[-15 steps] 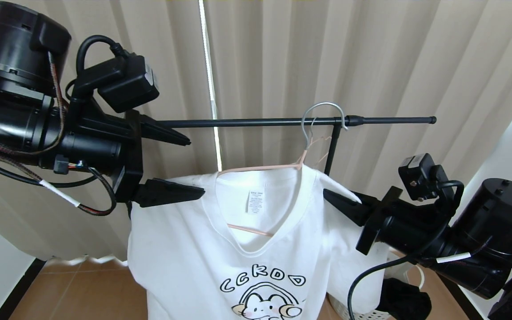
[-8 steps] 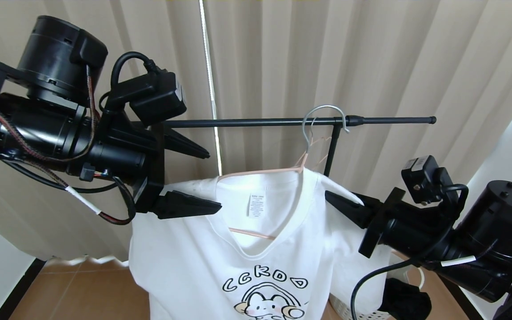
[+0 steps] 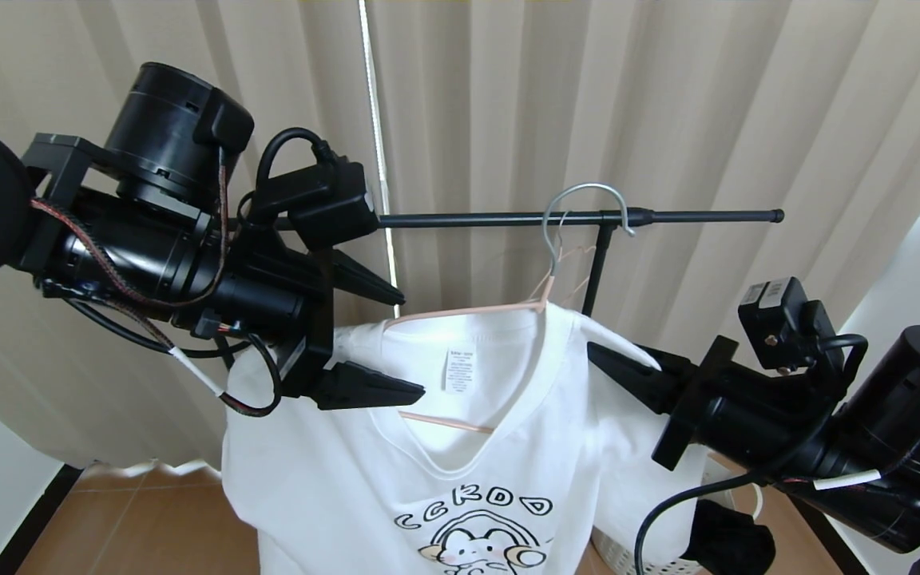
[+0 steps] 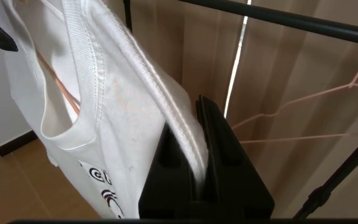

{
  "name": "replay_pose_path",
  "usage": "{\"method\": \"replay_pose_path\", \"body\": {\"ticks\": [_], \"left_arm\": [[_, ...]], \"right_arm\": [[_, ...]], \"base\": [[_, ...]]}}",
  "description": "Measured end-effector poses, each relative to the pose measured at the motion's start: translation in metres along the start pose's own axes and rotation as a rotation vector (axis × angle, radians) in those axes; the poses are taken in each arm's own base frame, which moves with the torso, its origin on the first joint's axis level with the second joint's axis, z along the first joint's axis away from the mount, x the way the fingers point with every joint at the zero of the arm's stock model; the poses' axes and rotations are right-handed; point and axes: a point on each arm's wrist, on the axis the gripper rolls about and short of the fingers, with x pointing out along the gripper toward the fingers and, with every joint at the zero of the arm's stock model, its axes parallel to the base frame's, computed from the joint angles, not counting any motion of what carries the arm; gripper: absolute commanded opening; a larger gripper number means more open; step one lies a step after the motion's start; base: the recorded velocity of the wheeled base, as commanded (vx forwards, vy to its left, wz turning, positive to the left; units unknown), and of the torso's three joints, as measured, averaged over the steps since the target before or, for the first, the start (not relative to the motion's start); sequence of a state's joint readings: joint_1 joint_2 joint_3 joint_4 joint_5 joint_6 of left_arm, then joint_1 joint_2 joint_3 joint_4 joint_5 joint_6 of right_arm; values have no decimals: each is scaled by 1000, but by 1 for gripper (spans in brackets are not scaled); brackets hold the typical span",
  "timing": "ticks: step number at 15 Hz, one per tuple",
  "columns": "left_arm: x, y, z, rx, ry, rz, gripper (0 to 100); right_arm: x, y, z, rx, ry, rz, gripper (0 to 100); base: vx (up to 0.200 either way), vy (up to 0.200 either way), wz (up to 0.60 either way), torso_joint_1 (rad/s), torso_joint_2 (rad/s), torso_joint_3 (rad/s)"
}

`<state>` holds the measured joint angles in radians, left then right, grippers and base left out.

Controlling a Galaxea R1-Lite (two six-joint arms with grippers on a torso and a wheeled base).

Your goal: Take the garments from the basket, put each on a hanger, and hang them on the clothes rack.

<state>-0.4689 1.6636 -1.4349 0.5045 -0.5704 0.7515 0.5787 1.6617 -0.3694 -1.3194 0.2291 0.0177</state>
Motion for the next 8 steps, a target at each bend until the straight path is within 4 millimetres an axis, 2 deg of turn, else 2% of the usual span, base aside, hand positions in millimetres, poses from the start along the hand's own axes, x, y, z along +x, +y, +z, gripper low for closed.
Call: {"method": "replay_pose_path", "body": {"ticks": [8], "left_arm": [[6, -4, -1, -1, 10, -27, 100]], "right_arm": [[-3, 1, 4, -12, -16, 1, 0]], "base": [[0, 0, 0, 0, 0, 0]]}}
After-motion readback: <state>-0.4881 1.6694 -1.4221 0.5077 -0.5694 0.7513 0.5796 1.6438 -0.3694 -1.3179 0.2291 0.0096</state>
